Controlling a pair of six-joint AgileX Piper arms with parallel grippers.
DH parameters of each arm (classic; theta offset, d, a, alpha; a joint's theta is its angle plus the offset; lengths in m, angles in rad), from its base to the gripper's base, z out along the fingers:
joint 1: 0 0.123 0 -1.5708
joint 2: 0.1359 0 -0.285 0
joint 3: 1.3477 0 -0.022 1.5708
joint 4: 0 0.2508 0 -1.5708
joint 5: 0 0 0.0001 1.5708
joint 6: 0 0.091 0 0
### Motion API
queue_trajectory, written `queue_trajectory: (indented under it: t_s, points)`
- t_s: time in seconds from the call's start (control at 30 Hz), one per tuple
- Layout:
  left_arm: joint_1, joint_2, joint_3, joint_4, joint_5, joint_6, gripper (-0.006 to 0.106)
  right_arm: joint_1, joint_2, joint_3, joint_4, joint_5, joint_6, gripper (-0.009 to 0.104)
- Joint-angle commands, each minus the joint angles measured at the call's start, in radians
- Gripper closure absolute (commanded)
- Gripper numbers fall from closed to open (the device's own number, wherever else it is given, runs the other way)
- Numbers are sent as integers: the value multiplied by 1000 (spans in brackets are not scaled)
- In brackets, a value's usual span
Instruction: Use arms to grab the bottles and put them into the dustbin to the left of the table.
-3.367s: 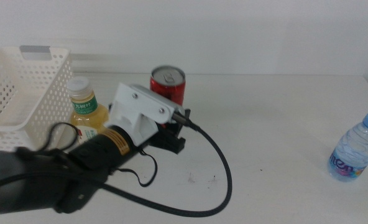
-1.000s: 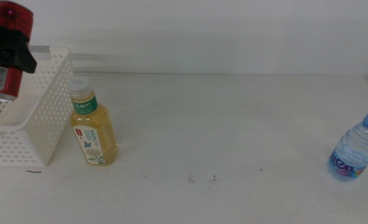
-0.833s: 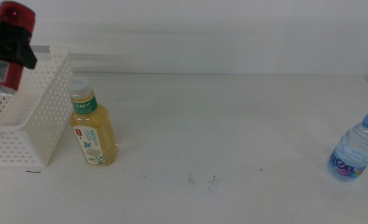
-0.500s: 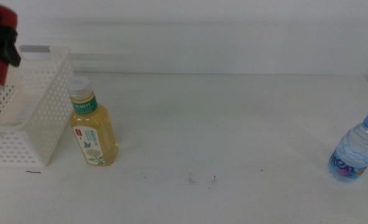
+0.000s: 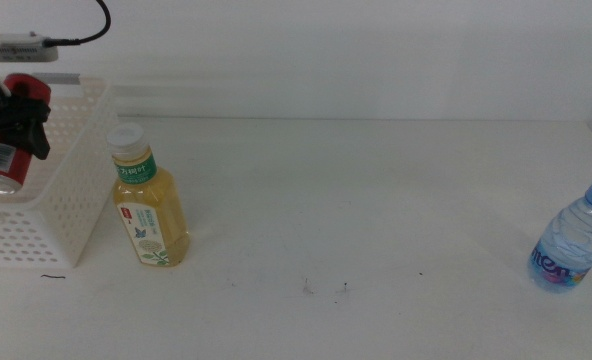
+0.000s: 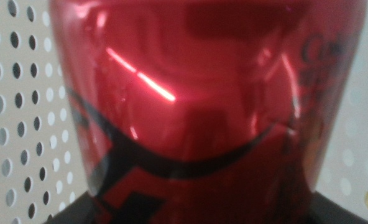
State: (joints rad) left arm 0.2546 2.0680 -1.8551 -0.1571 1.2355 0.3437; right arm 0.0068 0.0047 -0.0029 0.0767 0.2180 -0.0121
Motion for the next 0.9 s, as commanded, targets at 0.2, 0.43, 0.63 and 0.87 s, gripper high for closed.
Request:
queue_trajectory:
  t_s: [0.2, 0.43, 0.63, 0.87]
  points:
    - [3, 5, -11, 0, -14, -1, 14, -8, -5, 3, -7, -8, -6, 10]
    - [3, -20, -23, -9, -14, 13, 7, -8, -5, 3, -7, -8, -6, 10]
    - [-36, -159, 8, -54, -14, -34, 7, -8, -5, 3, -7, -8, -6, 10]
    - [-205, -489, 315, -89, -254, -27, 7, -8, -5, 3, -7, -8, -6, 10]
